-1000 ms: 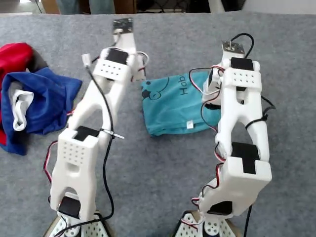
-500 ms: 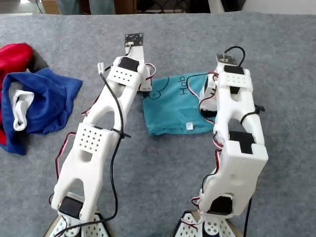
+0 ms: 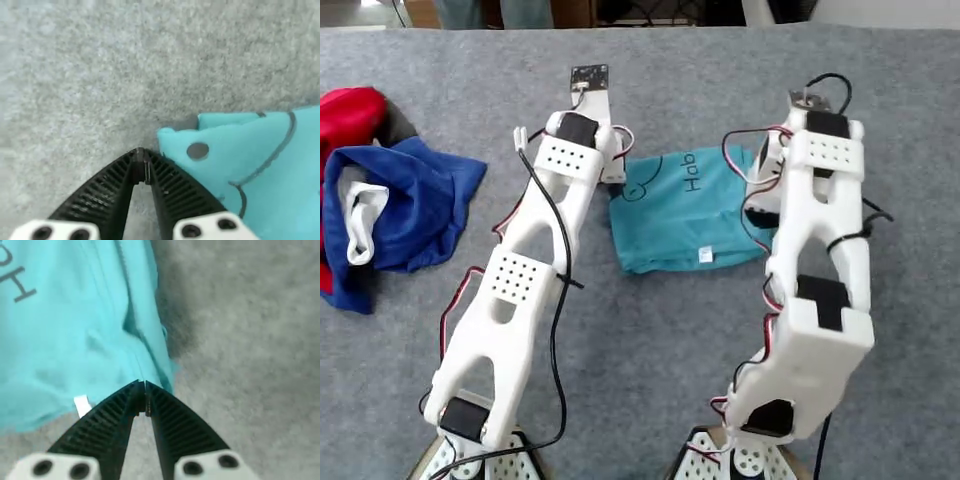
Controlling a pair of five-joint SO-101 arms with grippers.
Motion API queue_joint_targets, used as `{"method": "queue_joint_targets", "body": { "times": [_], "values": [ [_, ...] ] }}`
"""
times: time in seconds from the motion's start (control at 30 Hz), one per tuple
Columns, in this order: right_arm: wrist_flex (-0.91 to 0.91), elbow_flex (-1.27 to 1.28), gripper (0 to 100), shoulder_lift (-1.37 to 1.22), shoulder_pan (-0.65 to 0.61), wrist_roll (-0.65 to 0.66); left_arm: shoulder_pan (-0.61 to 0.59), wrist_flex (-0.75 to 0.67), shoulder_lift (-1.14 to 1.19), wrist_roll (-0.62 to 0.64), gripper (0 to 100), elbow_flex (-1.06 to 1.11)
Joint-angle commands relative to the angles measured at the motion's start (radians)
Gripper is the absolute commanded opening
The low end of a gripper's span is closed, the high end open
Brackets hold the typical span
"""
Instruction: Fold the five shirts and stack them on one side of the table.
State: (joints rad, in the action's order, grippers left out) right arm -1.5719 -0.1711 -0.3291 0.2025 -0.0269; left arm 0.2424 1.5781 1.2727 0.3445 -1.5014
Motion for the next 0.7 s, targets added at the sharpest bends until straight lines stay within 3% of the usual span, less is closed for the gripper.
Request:
{"method": "queue_joint_targets", "body": {
  "times": [0.0, 0.2, 0.37, 0.43, 0.67],
  "values": [
    [-0.074, -0.022, 1.5, 0.104, 0.02, 0.048, -0.031, 0.126, -0.021, -0.052, 3, -0.159],
    [0.026, 0.148, 3.4, 0.17, 0.02, 0.041, -0.102, 0.157, -0.017, -0.064, 3, -0.166],
    [0.224, 0.283, 29.1, 0.168, -0.014, -0.061, -0.097, 0.135, -0.012, -0.064, 3, -0.162],
    [0.264, 0.306, 35.1, 0.17, -0.048, -0.077, -0.097, 0.127, 0.006, -0.064, 3, -0.166],
    [0.35, 0.291, 35.9, 0.168, -0.12, -0.152, -0.091, 0.1, 0.026, -0.091, 3, -0.166]
  ]
}}
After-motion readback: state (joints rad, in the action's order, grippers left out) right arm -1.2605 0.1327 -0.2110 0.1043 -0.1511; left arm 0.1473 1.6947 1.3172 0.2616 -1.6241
